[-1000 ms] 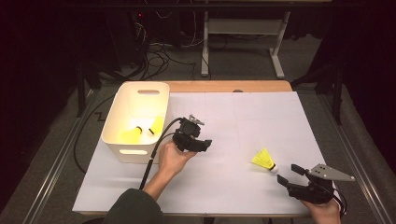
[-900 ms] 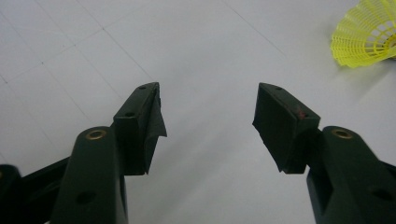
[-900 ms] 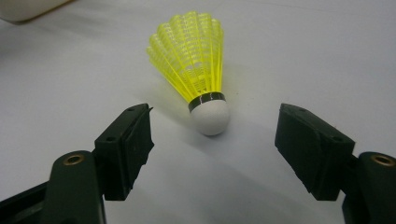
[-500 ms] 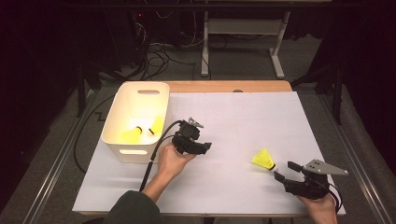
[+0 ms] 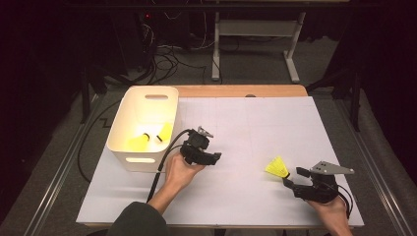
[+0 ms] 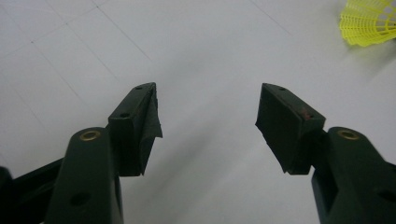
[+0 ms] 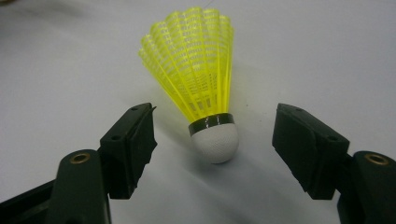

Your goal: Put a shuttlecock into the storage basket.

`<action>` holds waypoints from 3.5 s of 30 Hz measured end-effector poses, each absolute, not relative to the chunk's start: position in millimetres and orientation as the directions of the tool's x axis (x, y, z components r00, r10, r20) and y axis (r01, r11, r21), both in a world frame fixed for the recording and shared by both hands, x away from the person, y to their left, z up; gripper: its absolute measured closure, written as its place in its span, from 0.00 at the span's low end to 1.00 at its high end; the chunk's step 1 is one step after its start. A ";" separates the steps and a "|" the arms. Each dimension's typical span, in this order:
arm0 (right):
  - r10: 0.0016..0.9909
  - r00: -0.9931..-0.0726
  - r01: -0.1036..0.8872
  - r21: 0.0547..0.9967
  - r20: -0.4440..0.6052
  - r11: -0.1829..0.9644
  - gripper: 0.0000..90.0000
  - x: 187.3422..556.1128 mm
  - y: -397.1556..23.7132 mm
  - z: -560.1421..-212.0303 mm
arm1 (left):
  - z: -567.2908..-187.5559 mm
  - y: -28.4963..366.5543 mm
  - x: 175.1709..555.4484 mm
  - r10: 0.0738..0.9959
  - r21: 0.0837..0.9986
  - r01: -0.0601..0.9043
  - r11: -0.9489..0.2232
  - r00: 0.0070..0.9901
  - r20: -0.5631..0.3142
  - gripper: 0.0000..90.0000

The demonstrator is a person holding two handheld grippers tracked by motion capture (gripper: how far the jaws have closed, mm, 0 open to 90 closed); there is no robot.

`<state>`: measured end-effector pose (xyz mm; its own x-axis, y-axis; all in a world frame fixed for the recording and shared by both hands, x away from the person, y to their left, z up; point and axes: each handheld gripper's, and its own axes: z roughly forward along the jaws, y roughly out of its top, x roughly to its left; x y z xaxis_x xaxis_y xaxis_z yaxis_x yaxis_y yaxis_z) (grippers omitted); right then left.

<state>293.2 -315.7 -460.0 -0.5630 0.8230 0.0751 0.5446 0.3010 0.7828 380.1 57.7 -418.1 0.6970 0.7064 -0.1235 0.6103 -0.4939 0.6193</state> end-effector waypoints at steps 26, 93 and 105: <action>0.810 -0.584 0.629 0.663 0.060 0.405 0.59 310.3 -301.2 -458.4 | -419.4 65.0 379.4 0.683 0.630 0.607 -0.485 0.713 -0.161 0.41; 0.672 -0.734 0.569 0.625 0.093 0.535 0.72 338.1 -238.6 -426.2 | -417.6 72.0 380.2 0.638 0.619 0.585 -0.524 0.751 -0.171 0.42; 0.660 -0.743 0.568 0.624 0.109 0.537 0.72 341.5 -234.2 -427.1 | -419.6 69.0 381.2 0.633 0.614 0.575 -0.540 0.758 -0.153 0.41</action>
<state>341.5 -234.2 -427.1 -0.7435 0.6598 0.1090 0.5677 0.5365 0.6244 381.2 69.0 -419.6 0.7585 0.6333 -0.1535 0.5753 -0.5401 0.6143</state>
